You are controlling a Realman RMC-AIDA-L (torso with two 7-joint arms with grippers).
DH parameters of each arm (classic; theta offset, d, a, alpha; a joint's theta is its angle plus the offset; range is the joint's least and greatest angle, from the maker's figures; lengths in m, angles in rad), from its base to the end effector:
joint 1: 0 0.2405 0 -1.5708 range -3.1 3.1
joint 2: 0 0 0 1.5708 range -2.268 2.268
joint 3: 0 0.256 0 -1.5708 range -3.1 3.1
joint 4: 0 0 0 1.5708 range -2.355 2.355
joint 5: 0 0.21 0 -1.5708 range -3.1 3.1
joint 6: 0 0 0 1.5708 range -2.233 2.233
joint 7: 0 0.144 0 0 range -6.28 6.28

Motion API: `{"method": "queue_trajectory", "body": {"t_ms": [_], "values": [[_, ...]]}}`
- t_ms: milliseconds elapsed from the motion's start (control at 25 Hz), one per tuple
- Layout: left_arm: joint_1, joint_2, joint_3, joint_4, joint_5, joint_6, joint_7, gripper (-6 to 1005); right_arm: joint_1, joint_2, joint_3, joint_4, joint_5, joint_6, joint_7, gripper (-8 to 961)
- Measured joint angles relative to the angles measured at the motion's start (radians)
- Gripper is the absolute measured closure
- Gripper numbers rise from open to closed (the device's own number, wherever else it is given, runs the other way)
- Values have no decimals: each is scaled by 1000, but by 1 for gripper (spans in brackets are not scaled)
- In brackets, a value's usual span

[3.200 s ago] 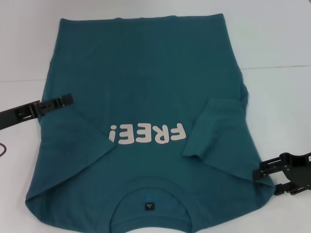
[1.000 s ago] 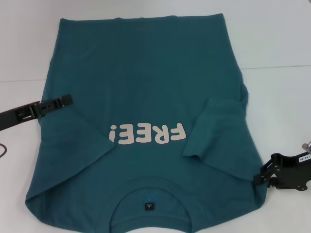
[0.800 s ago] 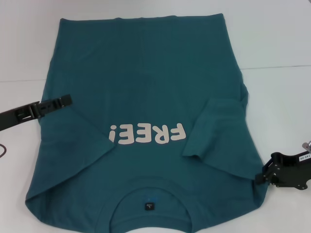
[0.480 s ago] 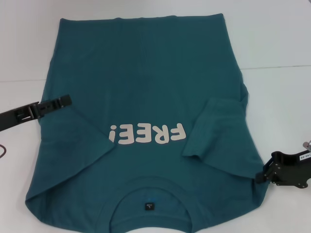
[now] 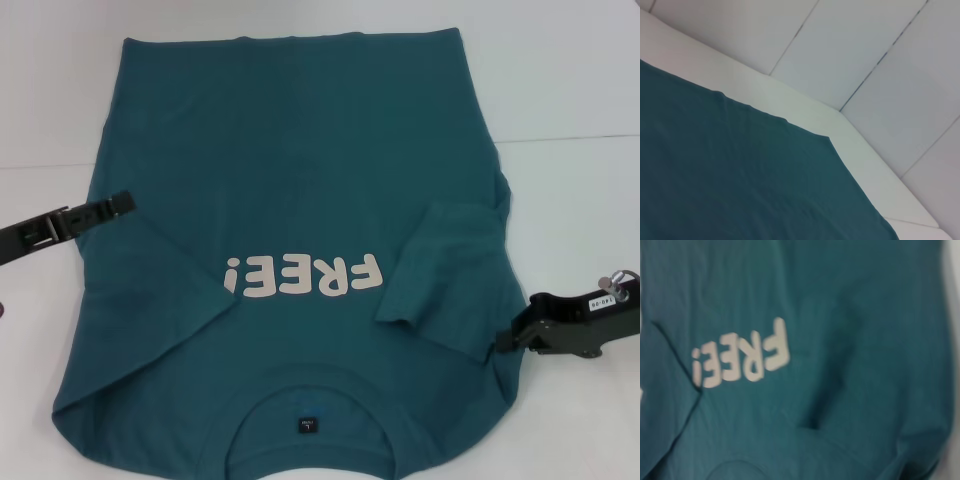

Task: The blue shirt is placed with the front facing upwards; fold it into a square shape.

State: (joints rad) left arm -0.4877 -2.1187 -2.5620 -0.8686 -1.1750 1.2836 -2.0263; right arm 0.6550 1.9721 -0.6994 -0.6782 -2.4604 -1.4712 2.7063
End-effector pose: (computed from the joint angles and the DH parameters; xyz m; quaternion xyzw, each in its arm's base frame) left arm -0.2839 0.3687 0.0542 -0.7736 -0.4875 -0.3086 0.2620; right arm 0.2970 0.3590 0.0296 -0.6807 0.7226 0.0562 0.1063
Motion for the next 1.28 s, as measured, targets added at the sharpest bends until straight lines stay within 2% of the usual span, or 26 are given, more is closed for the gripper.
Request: {"method": "queue_trajectory", "body": {"t_ms": [240, 320, 400, 560, 680, 880, 1080, 1280], "values": [[28, 17, -8, -10, 5, 10, -41, 216, -3, 3, 0, -11, 9, 1, -41, 900], [53, 30, -4, -26, 12, 12, -88, 216, -5, 3, -1, -21, 10, 1, -44, 900], [67, 51, 1, -35, 26, 14, -138, 216, -5, 3, -5, -39, 11, 1, -51, 900], [81, 115, 0, -36, 116, 65, -268, 217, -1, 8, -6, -60, 12, -2, -77, 899], [81, 146, -6, -32, 191, 139, -339, 217, 2, 14, -6, -61, 13, -4, -92, 899], [80, 157, -21, -55, 277, 249, -370, 217, 11, 17, -9, -62, 14, -5, -103, 901], [71, 164, -35, -56, 364, 282, -423, 218, 14, 18, -9, -76, 14, -16, -107, 902], [69, 169, -34, -49, 388, 322, -447, 218, 8, 19, -9, -97, 14, -24, -109, 902]]}}
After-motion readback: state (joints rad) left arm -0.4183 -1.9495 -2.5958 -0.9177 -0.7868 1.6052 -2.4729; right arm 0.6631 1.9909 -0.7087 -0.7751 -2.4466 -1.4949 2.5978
